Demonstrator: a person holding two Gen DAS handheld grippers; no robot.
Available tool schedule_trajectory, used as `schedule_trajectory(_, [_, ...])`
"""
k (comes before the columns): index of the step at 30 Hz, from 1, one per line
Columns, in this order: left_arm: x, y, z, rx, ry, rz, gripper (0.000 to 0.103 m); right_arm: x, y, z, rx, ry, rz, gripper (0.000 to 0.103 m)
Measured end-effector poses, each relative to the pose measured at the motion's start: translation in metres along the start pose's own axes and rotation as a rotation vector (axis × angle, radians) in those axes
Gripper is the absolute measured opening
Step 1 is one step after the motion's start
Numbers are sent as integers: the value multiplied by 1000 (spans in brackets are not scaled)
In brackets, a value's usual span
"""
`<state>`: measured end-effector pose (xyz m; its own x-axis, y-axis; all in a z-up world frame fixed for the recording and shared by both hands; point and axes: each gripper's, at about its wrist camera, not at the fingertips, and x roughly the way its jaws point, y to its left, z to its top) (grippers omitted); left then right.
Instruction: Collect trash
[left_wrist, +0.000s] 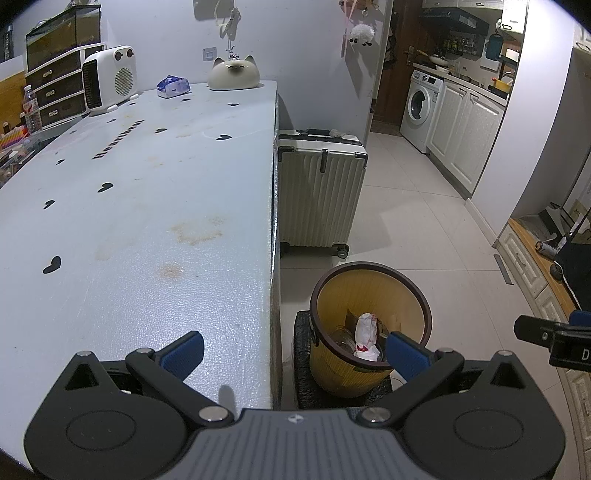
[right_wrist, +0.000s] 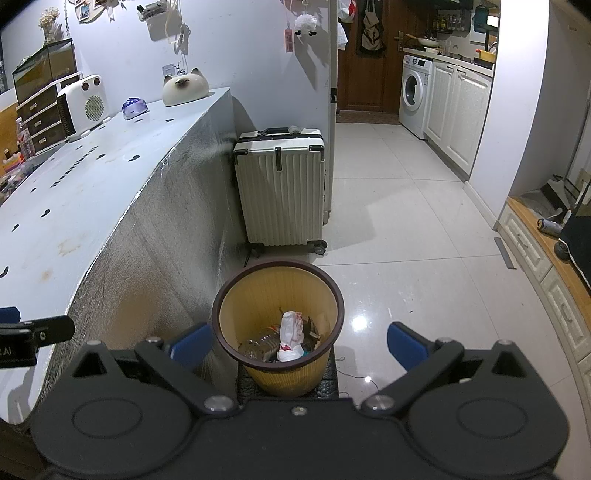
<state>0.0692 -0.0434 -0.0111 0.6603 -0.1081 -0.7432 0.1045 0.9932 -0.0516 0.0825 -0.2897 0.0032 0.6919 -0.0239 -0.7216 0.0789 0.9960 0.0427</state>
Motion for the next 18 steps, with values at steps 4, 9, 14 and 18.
schedule_trajectory(4, [0,0,0,-1,-1,1,103,0,0,0,0,0,0,102])
schedule_trajectory(9, [0,0,0,0,-1,1,103,0,0,0,0,0,0,102])
schedule_trajectory(14, [0,0,1,-1,-3,1,103,0,0,0,0,0,0,102])
schedule_trajectory(18, [0,0,1,-2,-4,1,103,0,1,1,-2,-2,1,102])
